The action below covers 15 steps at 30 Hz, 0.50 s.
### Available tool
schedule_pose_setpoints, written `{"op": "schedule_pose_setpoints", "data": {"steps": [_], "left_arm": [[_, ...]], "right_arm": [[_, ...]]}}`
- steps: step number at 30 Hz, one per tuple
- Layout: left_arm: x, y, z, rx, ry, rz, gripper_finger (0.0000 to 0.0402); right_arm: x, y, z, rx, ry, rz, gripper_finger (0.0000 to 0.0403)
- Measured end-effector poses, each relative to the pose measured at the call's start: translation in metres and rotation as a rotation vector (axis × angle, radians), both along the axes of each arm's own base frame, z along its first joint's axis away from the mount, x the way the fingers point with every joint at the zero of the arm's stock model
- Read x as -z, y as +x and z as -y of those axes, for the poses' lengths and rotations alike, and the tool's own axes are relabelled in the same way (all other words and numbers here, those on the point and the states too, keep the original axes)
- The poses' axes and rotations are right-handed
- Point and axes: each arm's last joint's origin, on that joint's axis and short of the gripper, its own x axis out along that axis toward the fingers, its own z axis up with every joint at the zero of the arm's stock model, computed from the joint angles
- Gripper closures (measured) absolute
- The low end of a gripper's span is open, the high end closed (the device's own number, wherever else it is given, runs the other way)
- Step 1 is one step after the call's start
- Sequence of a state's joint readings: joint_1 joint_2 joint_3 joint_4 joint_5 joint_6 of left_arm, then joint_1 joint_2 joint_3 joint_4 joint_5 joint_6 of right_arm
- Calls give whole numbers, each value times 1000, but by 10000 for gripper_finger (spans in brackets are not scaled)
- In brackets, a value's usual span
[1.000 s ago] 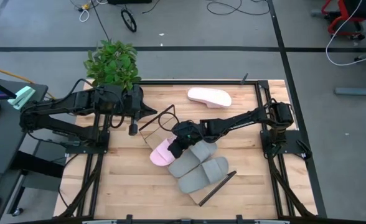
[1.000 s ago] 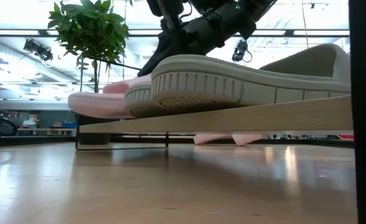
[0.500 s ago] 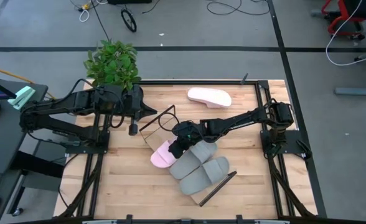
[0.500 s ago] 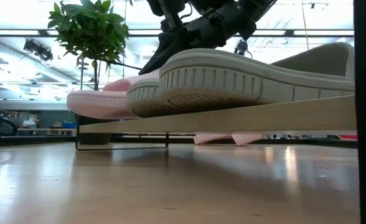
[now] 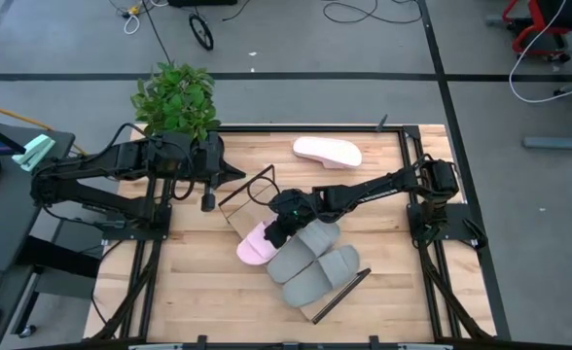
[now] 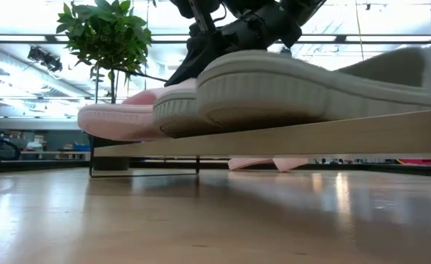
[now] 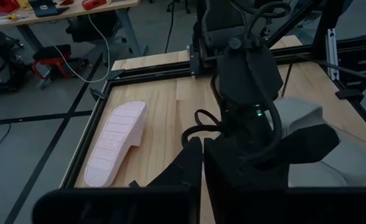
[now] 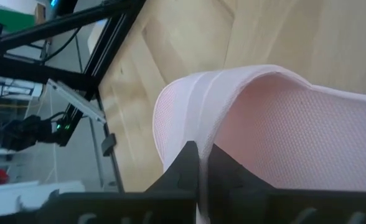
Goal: Pick and place slides into the shelf
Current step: Put the left pink slide on the shelf
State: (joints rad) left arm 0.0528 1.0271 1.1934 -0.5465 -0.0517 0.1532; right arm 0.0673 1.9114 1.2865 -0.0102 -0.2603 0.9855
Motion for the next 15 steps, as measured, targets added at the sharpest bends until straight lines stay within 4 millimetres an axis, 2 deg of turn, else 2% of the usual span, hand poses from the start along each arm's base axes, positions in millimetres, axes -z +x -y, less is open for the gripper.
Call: {"op": "schedule_pose_setpoints", "data": {"steps": [10,15], "left_arm": [[0,0,0,6,14,-2,393],[0,0,0,6,15,-3,385]], "right_arm": [[-1,-1,-2,-54,46,-3,391],[-1,-1,-2,-53,56,-6,381]]}}
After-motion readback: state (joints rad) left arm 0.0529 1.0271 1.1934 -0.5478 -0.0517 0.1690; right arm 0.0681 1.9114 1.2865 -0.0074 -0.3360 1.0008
